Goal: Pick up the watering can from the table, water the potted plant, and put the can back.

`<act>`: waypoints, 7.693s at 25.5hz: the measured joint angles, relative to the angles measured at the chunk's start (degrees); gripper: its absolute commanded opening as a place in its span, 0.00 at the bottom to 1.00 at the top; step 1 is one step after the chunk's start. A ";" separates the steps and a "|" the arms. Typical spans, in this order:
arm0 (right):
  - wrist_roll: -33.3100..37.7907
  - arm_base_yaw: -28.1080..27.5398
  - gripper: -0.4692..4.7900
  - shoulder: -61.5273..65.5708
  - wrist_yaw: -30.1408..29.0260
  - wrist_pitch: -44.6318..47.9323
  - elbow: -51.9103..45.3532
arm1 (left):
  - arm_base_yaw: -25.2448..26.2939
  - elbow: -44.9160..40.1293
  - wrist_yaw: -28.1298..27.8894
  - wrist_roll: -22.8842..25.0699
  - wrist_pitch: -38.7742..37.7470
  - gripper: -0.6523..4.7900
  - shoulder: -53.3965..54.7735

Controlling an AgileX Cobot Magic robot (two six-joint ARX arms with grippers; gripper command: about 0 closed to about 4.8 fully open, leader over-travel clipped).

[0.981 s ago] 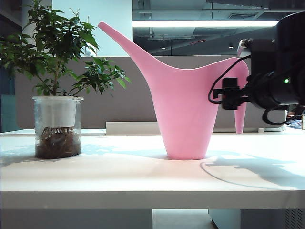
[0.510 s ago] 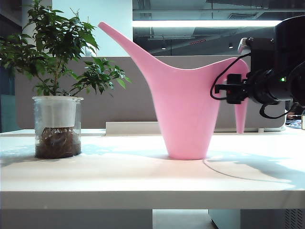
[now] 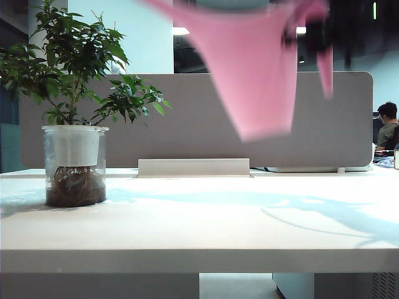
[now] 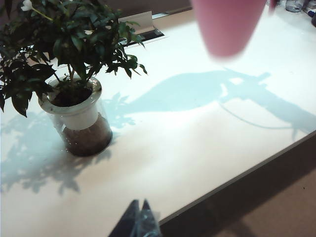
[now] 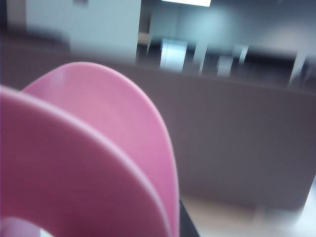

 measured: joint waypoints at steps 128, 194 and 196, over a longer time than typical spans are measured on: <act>9.84 -3.96 0.09 7.67 -7.32 7.43 -12.66 | 0.00 0.00 0.02 0.00 0.00 0.11 -0.02; 10.08 -11.76 0.08 -79.34 -10.36 -61.66 -49.57 | 0.00 0.00 0.02 0.00 0.02 0.11 -0.04; 10.05 -11.74 0.08 -82.07 -10.36 -61.61 -49.57 | 0.00 0.00 0.02 0.00 0.00 0.11 -0.02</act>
